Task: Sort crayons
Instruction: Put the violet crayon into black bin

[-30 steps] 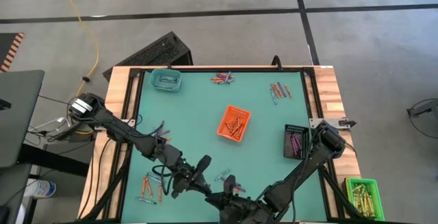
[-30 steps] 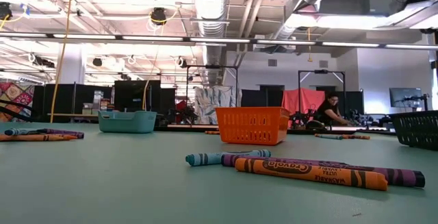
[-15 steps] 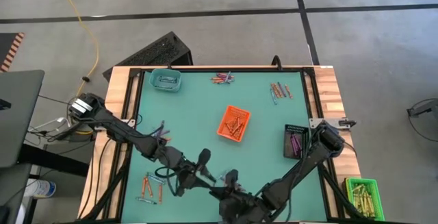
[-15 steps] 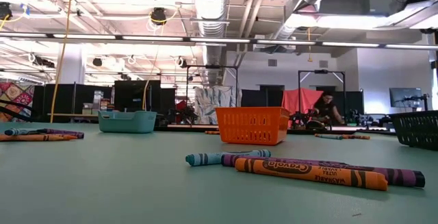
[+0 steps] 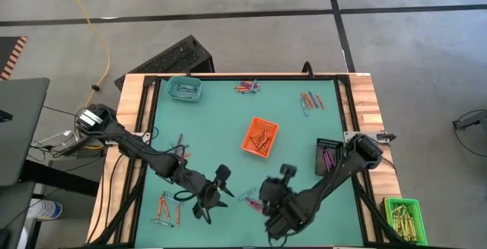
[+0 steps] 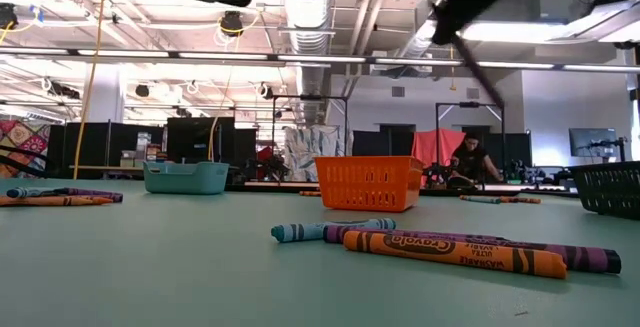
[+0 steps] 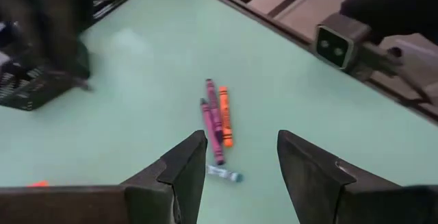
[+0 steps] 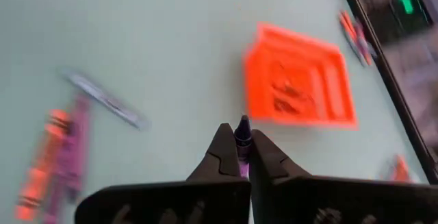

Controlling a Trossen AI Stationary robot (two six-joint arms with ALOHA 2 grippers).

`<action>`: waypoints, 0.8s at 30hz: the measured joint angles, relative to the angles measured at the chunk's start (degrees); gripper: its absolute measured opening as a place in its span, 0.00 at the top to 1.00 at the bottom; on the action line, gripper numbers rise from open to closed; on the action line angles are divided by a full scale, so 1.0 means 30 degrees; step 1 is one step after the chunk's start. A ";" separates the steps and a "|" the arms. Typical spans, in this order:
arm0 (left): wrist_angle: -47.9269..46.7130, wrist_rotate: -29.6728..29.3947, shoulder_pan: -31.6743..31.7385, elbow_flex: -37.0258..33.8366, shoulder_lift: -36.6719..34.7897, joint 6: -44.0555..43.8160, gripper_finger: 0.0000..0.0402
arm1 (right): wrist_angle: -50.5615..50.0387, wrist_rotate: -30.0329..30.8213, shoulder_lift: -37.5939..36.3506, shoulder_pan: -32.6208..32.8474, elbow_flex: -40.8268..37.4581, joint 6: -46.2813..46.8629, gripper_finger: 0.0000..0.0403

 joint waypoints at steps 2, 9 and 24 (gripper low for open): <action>-0.0083 0.0001 -0.0257 0.0000 0.0000 -0.0125 0.59 | -0.2049 -0.0702 -0.0286 -0.0177 0.0000 0.1777 1.00; -0.0047 0.0009 -0.1003 -0.0002 0.0000 -0.0646 0.60 | -0.3409 -0.1990 -0.2500 -0.0747 -0.1421 0.3405 1.00; 0.1134 0.0001 -0.1742 -0.1049 0.0007 -0.1892 0.60 | -0.0559 -0.5420 -1.2390 -0.1434 -1.3007 0.9041 1.00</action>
